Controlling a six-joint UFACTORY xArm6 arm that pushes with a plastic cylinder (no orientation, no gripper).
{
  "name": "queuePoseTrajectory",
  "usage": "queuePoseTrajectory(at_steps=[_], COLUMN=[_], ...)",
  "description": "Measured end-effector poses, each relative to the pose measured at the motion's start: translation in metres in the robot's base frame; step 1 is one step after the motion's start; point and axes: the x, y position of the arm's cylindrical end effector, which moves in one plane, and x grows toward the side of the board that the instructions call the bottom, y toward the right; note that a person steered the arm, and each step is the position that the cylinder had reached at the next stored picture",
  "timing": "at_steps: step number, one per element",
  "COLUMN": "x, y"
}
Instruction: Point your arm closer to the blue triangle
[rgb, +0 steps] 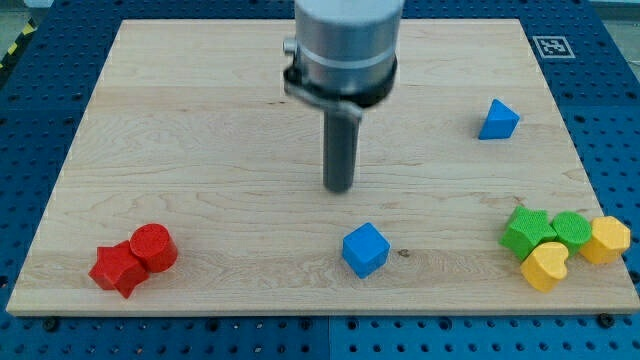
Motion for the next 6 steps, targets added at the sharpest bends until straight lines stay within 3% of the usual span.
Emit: queuePoseTrajectory(at_steps=[1,3,4,6], x=[-0.062,-0.126,-0.113,-0.079], y=[0.025,0.172,0.21,0.2])
